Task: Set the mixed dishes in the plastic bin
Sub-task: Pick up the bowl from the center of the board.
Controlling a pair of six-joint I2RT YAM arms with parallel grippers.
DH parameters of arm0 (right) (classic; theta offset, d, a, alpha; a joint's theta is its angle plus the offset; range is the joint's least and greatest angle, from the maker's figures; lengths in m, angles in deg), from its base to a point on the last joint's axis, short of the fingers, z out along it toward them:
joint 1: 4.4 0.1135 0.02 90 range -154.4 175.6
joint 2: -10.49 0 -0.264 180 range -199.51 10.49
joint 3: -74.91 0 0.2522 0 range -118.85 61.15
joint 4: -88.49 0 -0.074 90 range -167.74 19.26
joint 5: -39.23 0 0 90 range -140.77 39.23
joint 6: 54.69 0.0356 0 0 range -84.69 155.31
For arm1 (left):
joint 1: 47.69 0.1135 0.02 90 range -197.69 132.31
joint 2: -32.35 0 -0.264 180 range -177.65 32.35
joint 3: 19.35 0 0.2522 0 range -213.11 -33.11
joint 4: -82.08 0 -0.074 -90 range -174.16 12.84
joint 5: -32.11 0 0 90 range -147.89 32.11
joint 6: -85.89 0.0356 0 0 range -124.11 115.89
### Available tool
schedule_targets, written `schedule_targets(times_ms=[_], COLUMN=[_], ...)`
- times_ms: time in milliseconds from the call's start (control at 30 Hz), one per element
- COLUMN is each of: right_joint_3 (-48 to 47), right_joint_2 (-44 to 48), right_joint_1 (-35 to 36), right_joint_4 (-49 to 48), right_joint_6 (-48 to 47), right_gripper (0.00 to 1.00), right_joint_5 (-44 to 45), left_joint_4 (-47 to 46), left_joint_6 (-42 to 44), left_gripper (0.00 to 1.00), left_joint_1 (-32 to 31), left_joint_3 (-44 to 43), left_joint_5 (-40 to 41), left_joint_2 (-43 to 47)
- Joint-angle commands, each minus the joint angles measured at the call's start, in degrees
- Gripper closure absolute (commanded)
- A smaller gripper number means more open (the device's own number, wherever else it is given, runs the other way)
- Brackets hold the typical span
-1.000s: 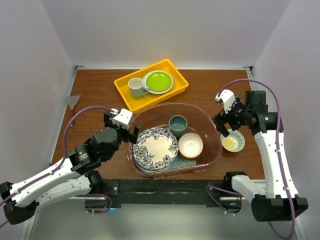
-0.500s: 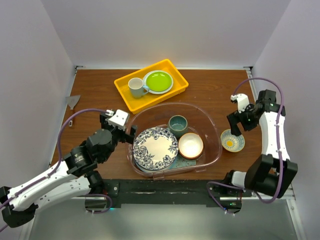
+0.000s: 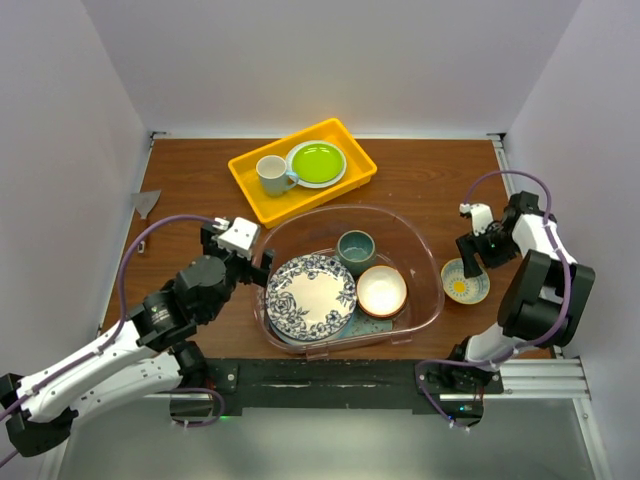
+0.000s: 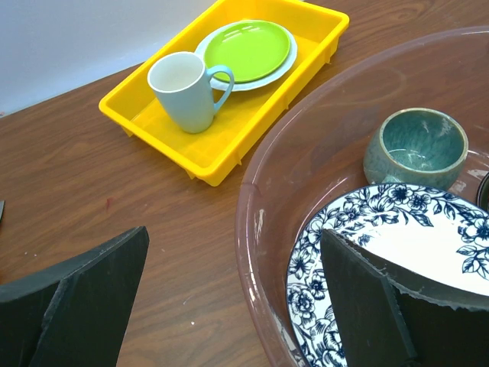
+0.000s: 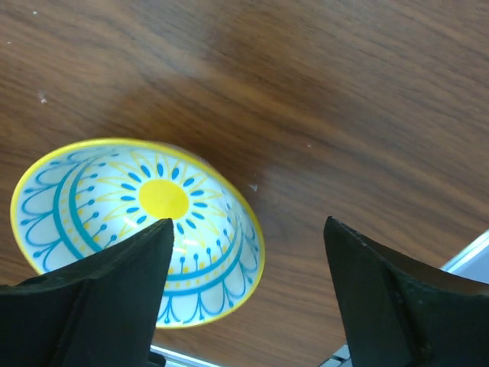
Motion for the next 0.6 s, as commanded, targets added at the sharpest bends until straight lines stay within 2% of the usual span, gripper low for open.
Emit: schedule_targets(times_ms=[0, 167, 200, 267, 400, 433, 567], right_joint_3=[0.20, 1.43, 1.52, 1.87, 2.05, 2.05, 1.61], right_joint_2=[-1.84, -4.13, -4.39, -4.66, -3.87, -3.52, -0.62], right_joint_1=[-0.19, -0.19, -0.19, -0.19, -0.28, -0.28, -0.37], right_joint_4=[-2.13, -2.75, -2.83, -3.10, -3.10, -3.10, -2.92], right_joint_6=[-1.22, -1.75, -1.83, -1.92, -2.19, -2.27, -2.36], right_gripper=[0.26, 0.45, 0.53, 0.61, 0.87, 1.00, 1.00], right_joint_5=[-2.45, -4.30, -4.48, -5.01, -5.71, -5.71, -5.36], left_joint_4=[-1.89, -1.98, -1.98, -2.07, -2.15, -2.15, -2.15], left_joint_6=[0.89, 0.89, 0.98, 0.89, 0.89, 0.89, 0.98], left_gripper=[0.00, 0.00, 0.00, 0.00, 0.00, 0.00, 0.00], left_joint_1=[0.84, 1.28, 1.37, 1.46, 1.81, 1.81, 2.16], left_joint_3=[0.57, 0.65, 0.65, 0.74, 0.74, 0.74, 0.83], left_joint_5=[-0.31, -0.75, -0.75, -0.84, -0.93, -0.93, -1.01], left_joint_2=[-0.05, -0.58, -0.67, -0.84, -0.84, -0.93, -1.11])
